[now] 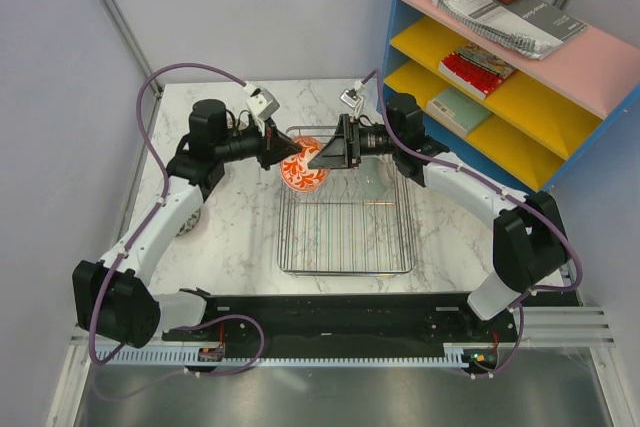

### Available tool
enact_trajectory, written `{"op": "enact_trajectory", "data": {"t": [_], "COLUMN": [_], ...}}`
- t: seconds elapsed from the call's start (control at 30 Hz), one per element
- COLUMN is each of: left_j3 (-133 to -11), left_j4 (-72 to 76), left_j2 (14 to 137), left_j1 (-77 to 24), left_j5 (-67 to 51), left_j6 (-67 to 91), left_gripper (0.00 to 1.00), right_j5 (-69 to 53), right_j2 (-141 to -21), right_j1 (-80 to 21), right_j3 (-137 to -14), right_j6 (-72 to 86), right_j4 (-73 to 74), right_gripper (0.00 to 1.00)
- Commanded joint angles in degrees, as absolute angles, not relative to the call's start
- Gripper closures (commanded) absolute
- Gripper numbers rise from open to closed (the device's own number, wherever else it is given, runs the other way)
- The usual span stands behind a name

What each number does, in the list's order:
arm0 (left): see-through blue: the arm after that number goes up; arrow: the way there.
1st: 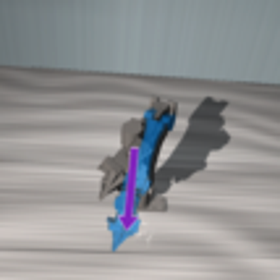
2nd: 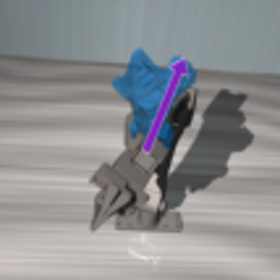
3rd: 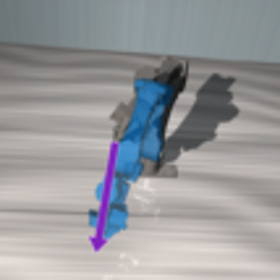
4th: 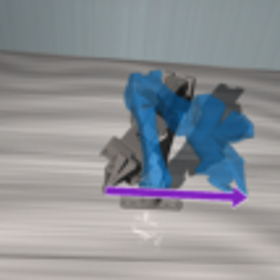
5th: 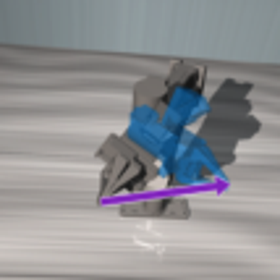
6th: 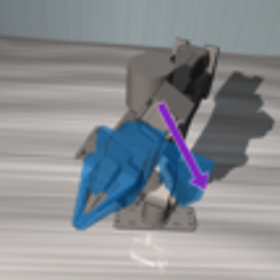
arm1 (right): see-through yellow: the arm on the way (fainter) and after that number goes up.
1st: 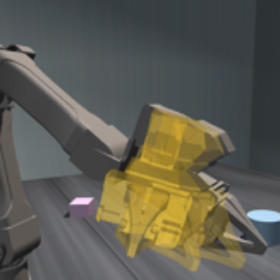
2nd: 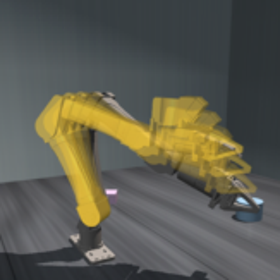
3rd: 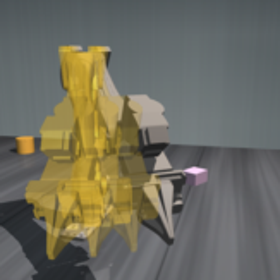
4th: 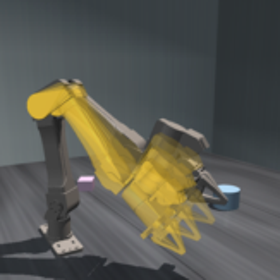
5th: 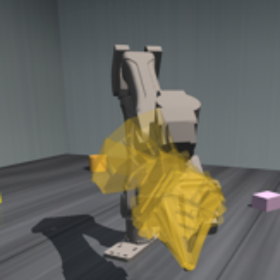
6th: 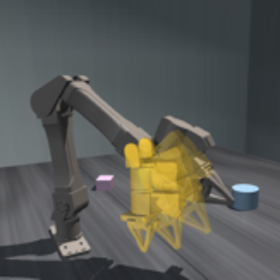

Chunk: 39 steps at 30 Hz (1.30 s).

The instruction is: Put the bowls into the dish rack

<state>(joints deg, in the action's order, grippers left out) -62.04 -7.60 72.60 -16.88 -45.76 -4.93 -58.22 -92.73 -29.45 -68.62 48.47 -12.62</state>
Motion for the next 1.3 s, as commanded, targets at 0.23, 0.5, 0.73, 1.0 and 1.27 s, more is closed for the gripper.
{"op": "enact_trajectory", "data": {"t": [0.23, 0.5, 0.73, 1.0, 1.27], "left_j3": [-62.67, -62.93, -63.02, -63.37, -65.74], "left_j4": [-4.66, -5.18, -5.27, -5.45, -6.59], "left_j2": [72.07, 71.81, 71.63, 71.63, 70.75], "left_j1": [-18.02, -18.11, -18.11, -18.02, -16.09], "left_j5": [-49.13, -49.04, -49.31, -48.53, -34.04], "left_j6": [-5.54, -5.89, -6.24, -5.37, -4.30], "left_gripper": [0.98, 0.88, 0.55, 0.17, 0.00], "right_j5": [-57.04, -52.48, -49.49, -46.50, -37.28], "right_j2": [-91.14, -91.58, -92.11, -92.20, -91.06], "right_j1": [-29.27, -29.27, -29.27, -29.18, -29.18], "right_j3": [-68.20, -67.50, -67.94, -68.03, -70.57], "right_j6": [48.61, 44.65, 42.45, 40.43, 32.63], "right_j4": [-16.52, -11.52, -8.88, -6.16, 3.39], "right_gripper": [0.85, 1.00, 1.00, 1.00, 1.00]}}
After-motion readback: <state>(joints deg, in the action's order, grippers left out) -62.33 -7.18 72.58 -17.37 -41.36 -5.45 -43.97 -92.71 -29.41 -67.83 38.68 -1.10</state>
